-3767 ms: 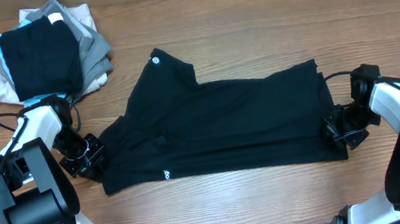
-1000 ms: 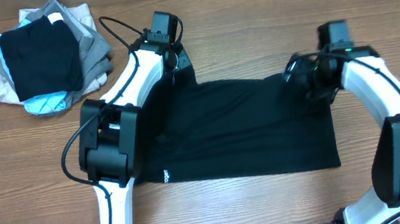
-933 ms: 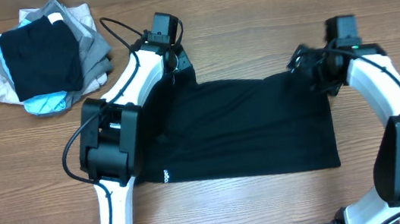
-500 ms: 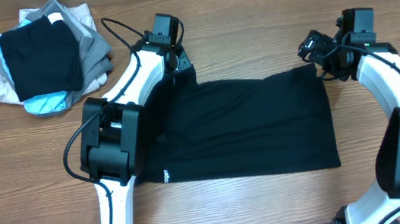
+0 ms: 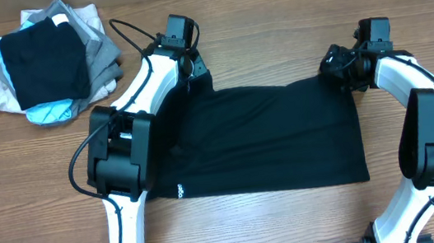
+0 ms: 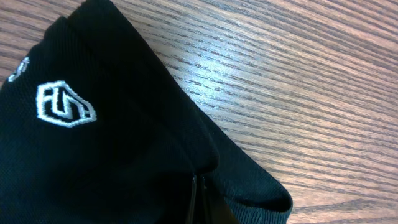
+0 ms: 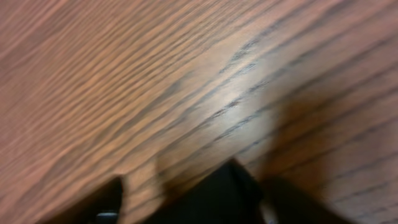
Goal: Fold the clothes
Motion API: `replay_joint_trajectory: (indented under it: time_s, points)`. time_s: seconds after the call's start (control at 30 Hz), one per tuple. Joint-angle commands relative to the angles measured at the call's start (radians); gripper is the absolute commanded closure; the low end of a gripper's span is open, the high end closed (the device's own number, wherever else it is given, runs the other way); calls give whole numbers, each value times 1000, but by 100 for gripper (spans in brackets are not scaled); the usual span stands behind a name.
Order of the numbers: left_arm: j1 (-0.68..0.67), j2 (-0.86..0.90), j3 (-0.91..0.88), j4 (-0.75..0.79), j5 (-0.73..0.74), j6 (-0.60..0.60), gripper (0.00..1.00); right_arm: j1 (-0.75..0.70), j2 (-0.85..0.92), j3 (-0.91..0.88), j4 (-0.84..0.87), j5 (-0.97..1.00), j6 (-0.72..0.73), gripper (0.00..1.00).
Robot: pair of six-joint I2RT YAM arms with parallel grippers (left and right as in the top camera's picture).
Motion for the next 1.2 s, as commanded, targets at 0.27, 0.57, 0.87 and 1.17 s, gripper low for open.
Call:
replay_joint_trajectory:
  time_s: [0.27, 0.57, 0.87, 1.17]
  points:
    - [-2, 24, 22, -7, -28, 20, 96, 42, 51, 14, -54, 149, 2, 66]
    - [-2, -4, 56, -13, -20, 68, 96, 43, 51, 76, -132, 157, 67, 96]
    - [6, -61, 71, -91, -21, 80, 96, 43, 49, 259, -367, 169, 87, 96]
    - [9, -177, 71, -221, -85, 79, 96, 43, 8, 306, -523, 179, 187, 96]
